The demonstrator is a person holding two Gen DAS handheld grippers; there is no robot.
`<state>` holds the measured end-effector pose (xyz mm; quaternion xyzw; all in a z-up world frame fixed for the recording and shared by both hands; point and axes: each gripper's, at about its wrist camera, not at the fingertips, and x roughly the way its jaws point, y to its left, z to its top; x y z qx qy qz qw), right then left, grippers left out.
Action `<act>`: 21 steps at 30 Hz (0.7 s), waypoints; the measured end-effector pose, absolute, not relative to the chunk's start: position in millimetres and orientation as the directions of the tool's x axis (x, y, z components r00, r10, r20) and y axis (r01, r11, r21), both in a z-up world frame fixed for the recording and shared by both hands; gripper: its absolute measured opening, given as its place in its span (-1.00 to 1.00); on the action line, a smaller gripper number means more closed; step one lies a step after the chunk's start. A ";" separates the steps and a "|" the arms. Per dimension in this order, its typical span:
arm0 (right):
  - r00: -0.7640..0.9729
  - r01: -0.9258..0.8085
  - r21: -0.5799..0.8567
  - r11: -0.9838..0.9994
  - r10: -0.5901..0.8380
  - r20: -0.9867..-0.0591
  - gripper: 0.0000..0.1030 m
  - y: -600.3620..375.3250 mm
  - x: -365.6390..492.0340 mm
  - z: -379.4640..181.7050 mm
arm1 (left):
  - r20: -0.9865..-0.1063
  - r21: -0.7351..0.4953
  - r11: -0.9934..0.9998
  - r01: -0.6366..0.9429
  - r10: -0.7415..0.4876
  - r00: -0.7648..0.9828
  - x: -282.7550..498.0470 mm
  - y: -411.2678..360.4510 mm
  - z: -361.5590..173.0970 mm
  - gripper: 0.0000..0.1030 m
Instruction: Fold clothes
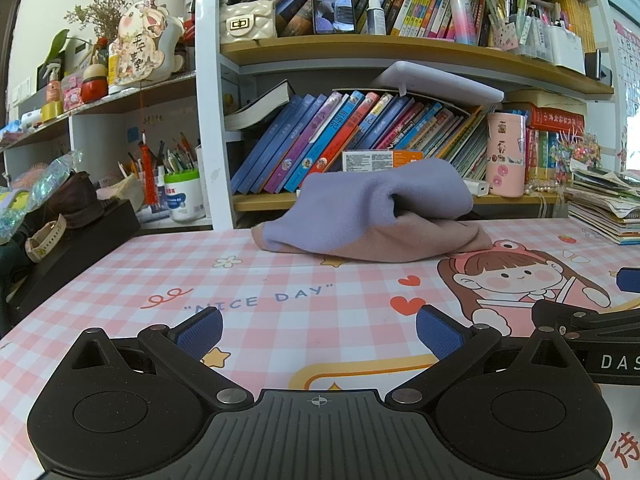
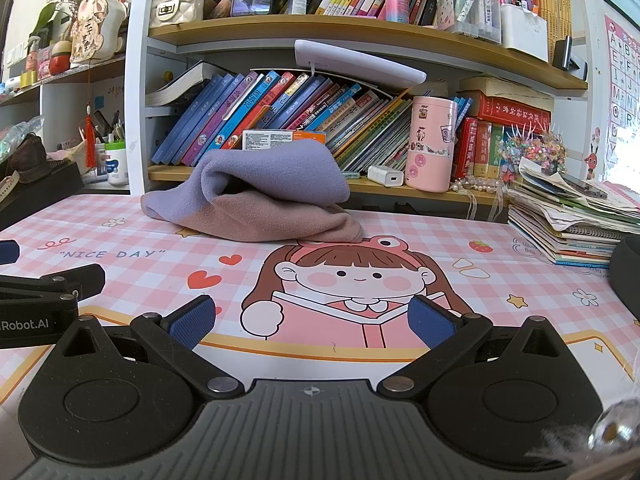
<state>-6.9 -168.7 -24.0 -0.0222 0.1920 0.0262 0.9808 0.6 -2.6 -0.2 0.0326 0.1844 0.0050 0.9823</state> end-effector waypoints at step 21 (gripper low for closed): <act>0.926 -0.058 -0.029 0.998 0.043 -0.375 1.00 -168.8 -7.2 -24.5 | -0.361 0.069 0.998 0.001 0.024 0.932 0.0 -2.8 1.2 1.00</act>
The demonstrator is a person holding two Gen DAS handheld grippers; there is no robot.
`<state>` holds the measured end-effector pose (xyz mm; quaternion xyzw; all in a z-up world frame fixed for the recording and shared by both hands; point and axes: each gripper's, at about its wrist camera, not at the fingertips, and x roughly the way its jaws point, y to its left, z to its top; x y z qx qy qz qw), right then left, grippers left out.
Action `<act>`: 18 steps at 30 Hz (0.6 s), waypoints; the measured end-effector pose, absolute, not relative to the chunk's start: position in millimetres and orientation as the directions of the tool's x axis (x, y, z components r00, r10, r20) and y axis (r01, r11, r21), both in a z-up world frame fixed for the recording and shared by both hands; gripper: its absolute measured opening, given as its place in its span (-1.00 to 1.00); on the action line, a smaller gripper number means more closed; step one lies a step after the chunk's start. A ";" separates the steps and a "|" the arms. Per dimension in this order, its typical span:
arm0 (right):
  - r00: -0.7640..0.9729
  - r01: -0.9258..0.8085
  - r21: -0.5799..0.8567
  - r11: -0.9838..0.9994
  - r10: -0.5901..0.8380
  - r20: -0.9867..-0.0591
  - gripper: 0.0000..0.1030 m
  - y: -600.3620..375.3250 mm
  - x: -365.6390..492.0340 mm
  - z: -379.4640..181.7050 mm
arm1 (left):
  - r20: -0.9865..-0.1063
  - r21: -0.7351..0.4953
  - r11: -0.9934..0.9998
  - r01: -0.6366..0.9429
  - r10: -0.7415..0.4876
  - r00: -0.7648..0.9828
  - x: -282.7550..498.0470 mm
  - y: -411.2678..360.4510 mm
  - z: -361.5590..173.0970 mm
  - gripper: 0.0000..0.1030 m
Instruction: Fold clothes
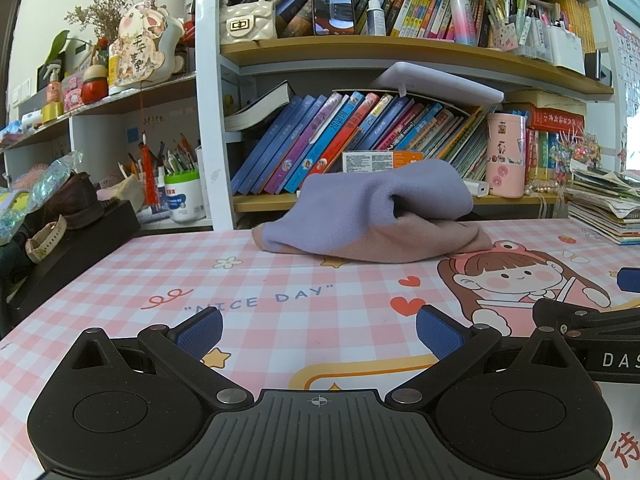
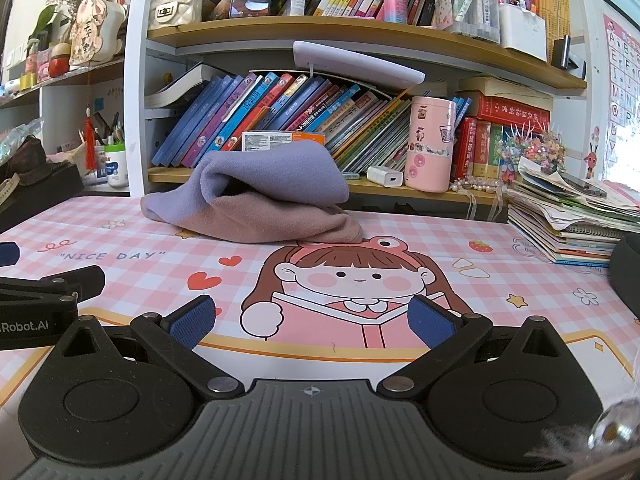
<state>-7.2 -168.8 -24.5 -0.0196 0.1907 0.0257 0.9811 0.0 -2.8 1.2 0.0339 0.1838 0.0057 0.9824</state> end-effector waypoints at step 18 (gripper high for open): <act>0.928 -0.057 -0.025 0.998 0.043 -0.370 1.00 -169.8 -8.4 -24.0 | -0.339 0.066 0.998 -0.005 0.027 0.940 -2.7 -1.9 1.9 1.00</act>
